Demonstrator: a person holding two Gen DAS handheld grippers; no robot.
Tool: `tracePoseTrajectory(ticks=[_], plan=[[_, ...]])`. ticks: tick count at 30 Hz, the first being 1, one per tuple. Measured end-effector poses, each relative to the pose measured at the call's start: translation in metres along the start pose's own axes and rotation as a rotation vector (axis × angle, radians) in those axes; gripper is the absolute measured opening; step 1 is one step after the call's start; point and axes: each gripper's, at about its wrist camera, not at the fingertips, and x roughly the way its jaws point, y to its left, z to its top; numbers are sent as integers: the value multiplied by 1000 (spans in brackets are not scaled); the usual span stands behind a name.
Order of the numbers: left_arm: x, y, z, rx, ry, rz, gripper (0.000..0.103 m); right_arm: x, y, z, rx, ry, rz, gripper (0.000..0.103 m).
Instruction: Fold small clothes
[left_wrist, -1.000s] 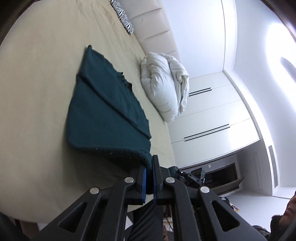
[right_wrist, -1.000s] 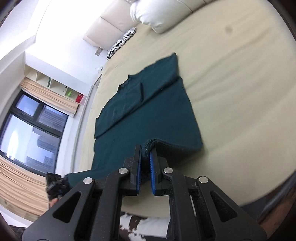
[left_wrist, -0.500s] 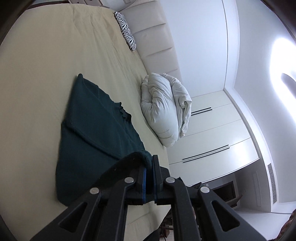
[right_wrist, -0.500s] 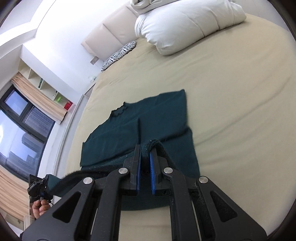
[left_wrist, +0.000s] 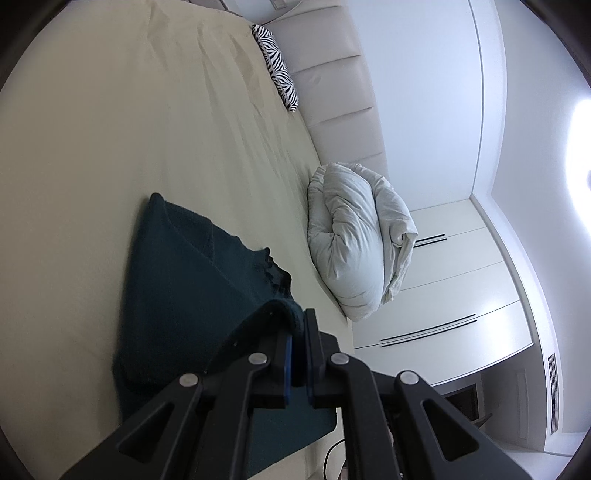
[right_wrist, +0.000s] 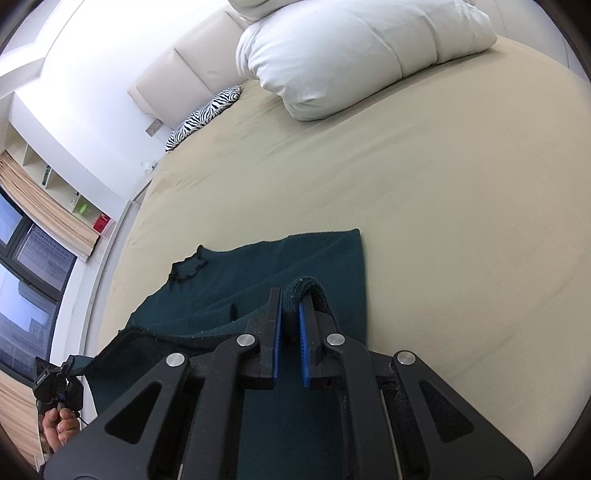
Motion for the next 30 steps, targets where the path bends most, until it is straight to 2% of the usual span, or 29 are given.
tracePoseTrajectory(ticks=[6, 15, 17, 19, 20, 21, 22, 24, 30], plan=[[23, 15, 26, -39, -17, 21, 6, 44, 5, 26, 0, 5, -31, 7], [61, 40, 49, -65, -10, 118, 7, 98, -3, 43, 40, 29, -79, 10], [66, 43, 50, -64, -1, 134, 15, 107, -6, 43, 60, 30, -78, 10], [67, 45, 49, -69, -6, 132, 41, 116, -8, 42, 73, 40, -76, 11], [65, 47, 48, -74, -17, 140, 48, 118, -8, 41, 68, 41, -81, 12], [63, 47, 48, -80, -22, 146, 63, 120, -6, 41, 54, 37, -84, 19], [61, 49, 48, -93, -30, 153, 69, 119, -5, 40, 34, 26, -90, 25], [54, 50, 47, -112, -38, 137, 69, 114, -4, 40, 19, -6, -99, 46], [36, 32, 28, -49, -18, 133, 69, 84, -10, 34, 48, -55, -62, 49]])
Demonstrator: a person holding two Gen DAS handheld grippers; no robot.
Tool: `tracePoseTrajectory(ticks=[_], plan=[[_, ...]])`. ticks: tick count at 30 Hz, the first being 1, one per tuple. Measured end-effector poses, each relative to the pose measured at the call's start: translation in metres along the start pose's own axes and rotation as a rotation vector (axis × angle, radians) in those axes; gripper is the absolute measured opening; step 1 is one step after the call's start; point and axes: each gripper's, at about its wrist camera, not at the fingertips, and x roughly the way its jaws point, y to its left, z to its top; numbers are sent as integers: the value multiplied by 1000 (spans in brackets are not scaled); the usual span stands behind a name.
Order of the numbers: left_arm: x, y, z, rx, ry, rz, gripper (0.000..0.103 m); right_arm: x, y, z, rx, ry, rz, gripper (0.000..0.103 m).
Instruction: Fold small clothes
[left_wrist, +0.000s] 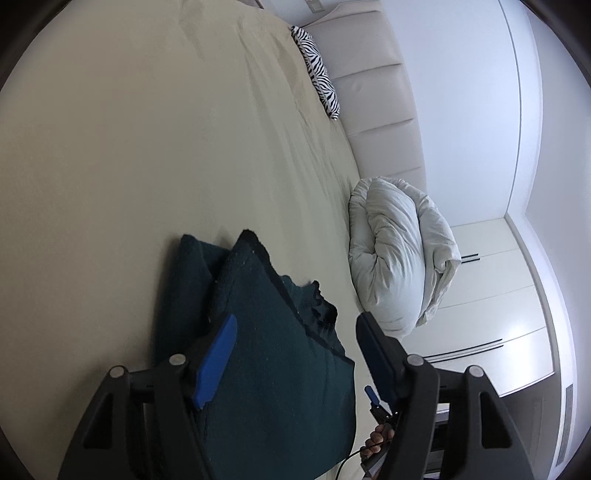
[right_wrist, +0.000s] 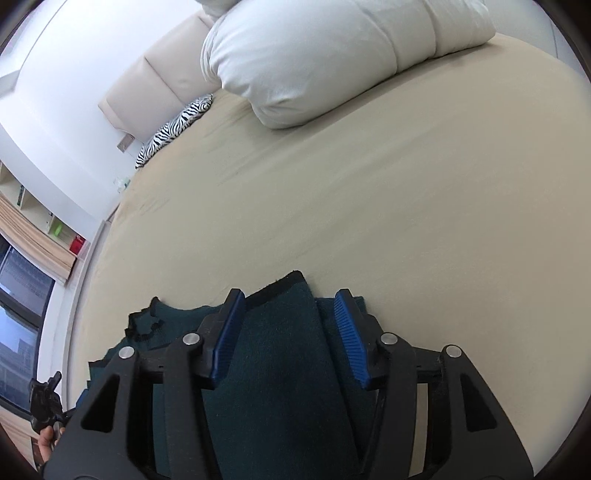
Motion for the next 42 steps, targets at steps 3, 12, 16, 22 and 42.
tracePoseTrajectory(ticks=[3, 12, 16, 22, 42], plan=[[-7, -7, -20, 59, 20, 28, 69, -16, -1, -10, -27, -4, -8, 49], [-29, -13, -90, 289, 44, 207, 63, -53, 9, -63, -190, 14, -26, 49], [-34, -7, -105, 334, 50, 259, 52, -61, 6, -83, -215, 26, -34, 49], [-35, -12, -120, 417, 39, 330, 49, -70, -9, -102, -186, 37, -48, 49], [-46, -12, -132, 501, 24, 490, 8, -82, -21, -126, -205, 71, -179, 49]])
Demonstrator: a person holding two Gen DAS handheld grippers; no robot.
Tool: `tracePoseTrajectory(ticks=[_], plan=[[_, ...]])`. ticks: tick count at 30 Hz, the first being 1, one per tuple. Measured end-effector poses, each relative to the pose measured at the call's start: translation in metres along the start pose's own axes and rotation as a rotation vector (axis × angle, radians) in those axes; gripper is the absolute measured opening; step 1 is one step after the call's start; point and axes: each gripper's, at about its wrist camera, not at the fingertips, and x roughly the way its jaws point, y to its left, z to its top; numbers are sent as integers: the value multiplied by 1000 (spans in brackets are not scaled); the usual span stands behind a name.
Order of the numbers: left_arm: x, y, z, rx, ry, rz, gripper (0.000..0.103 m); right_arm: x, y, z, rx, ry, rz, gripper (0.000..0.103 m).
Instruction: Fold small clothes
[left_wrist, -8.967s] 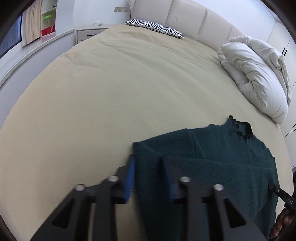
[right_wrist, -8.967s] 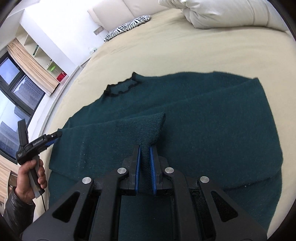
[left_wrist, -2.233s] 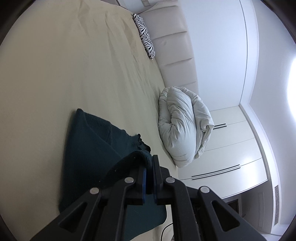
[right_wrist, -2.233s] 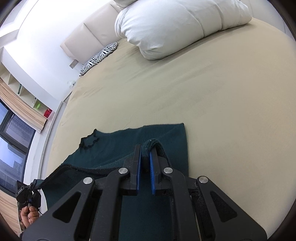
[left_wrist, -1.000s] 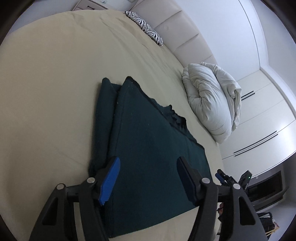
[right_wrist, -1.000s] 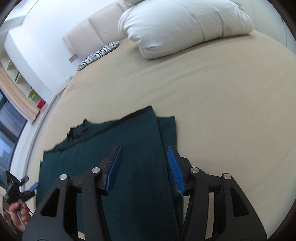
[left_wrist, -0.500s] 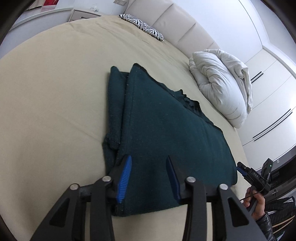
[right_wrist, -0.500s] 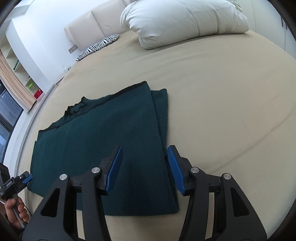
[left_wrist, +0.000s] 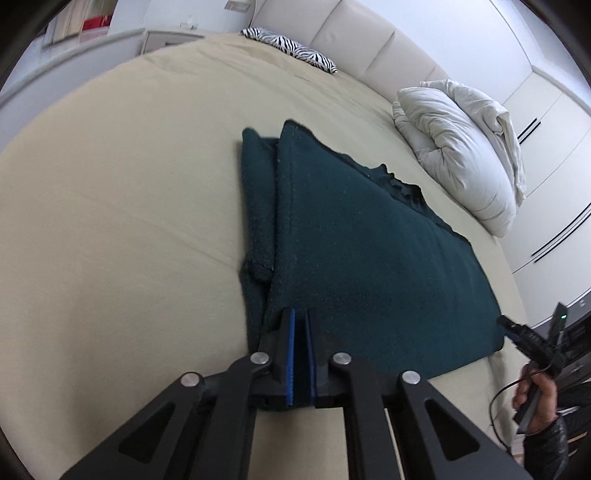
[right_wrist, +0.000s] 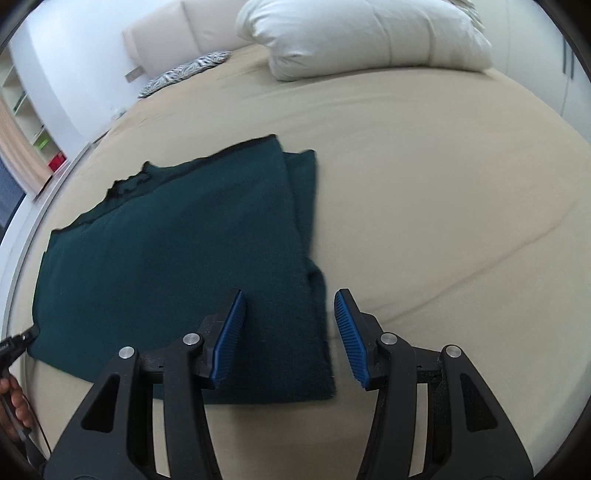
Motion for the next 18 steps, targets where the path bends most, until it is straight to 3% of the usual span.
tracePoseTrajectory(ticks=[3, 5, 6, 9, 12, 16, 18], plan=[[-16, -28, 1, 80, -58, 45, 9, -19, -2, -1, 58, -44, 78, 49], [-15, -50, 1, 96, -67, -7, 12, -29, 9, -5, 91, -59, 222, 49], [-11, -59, 0, 98, -64, -38, 17, -28, 18, -7, 98, -42, 291, 49], [12, -88, -10, 133, -26, -70, 19, -14, 62, -21, 83, 71, 507, 49], [41, -103, -20, 165, 33, -38, 19, 9, 100, -39, 99, 175, 639, 49], [51, -97, -29, 161, 60, -9, 19, 45, 122, -63, 110, 308, 656, 49], [46, -92, -32, 167, 57, -11, 19, 49, 118, -69, 115, 299, 663, 46]])
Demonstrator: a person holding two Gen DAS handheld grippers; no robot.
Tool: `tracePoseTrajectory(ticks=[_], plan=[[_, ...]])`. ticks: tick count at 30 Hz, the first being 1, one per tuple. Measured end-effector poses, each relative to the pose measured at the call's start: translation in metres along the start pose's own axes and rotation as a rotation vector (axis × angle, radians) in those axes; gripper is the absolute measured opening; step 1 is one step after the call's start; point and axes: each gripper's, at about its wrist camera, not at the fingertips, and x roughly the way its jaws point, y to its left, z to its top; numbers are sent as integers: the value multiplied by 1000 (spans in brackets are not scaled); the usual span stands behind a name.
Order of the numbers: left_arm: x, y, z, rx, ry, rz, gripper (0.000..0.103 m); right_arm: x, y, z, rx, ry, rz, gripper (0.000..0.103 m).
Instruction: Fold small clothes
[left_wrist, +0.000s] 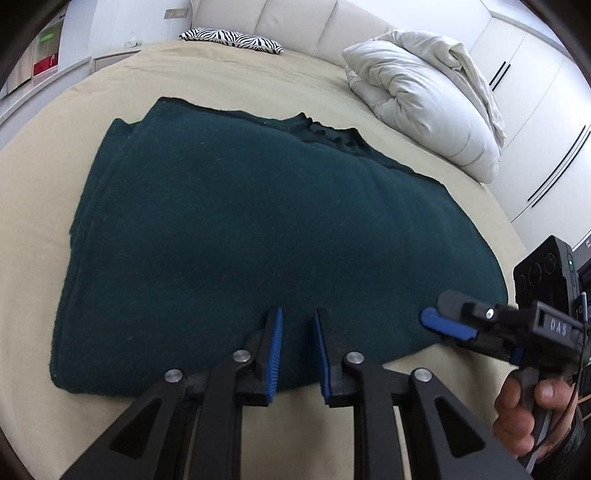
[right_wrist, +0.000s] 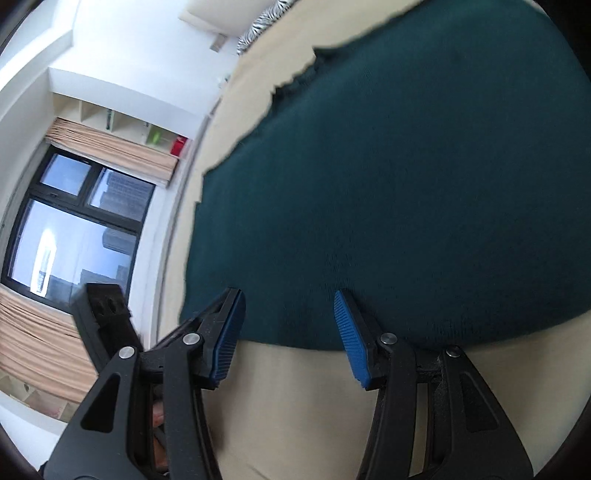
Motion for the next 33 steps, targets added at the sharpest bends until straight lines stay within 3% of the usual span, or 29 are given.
tracePoseTrajectory(ticks=[5, 15, 17, 19, 21, 25, 33], plan=[[-12, 23, -10, -35, 0, -23, 15, -30, -32, 9, 51, -62, 34, 44], [-41, 39, -19, -75, -21, -9, 15, -143, -107, 10, 207, -318, -93, 44], [-52, 40, -18, -75, -46, 9, 18, -156, -109, 8, 221, -342, -118, 45], [-63, 38, -14, -61, -82, 38, 33, -162, -101, 3, 217, -351, -106, 47], [-64, 34, -6, -42, -100, 68, 39, -156, -86, 4, 182, -340, -88, 47], [-52, 15, 18, 21, -109, 109, 42, -119, -51, 13, 125, -270, -39, 47], [-2, -1, 40, 80, -17, 194, 42, -29, 18, 58, 35, -150, 50, 47]])
